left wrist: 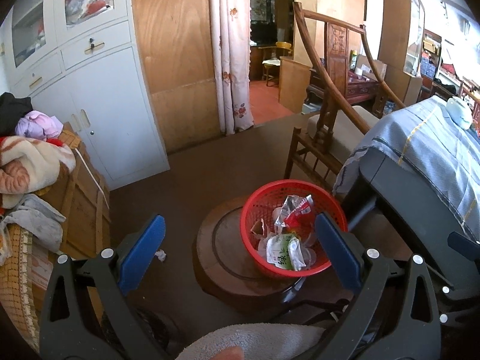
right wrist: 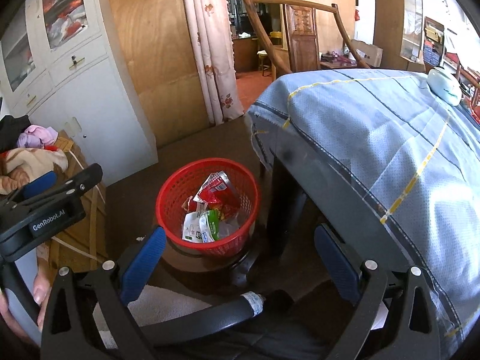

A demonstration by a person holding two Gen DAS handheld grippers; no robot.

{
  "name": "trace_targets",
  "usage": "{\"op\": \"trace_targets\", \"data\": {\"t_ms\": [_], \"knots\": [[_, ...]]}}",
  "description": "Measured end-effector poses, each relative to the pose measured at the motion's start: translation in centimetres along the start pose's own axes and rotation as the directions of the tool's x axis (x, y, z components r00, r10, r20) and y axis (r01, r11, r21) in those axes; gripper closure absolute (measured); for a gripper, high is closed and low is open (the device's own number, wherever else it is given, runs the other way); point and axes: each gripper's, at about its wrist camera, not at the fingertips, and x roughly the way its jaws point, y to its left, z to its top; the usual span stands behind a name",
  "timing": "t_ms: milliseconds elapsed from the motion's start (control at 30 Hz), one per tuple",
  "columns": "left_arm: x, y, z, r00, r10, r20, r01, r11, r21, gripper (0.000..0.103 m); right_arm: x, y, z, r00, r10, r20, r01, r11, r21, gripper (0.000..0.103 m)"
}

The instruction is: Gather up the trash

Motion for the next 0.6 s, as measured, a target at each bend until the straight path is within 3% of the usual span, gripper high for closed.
{"op": "trace_targets", "data": {"t_ms": [300, 600], "knots": [[0.1, -1.0, -0.4, 0.999, 0.052, 0.012, -0.052, 0.997, 0.055, 0.007, 0.2, 0.1, -0.3, 1.000, -0.009, -0.012, 0.009, 1.000, -0.009, 0.006], [0.3, -1.2, -0.3, 1.000, 0.008, -0.010, -0.007, 0.998, 0.064, 0.007, 0.3, -0.2, -0.4, 1.000, -0.009, -0.015, 0.009, 1.000, -0.001, 0.006]]}}
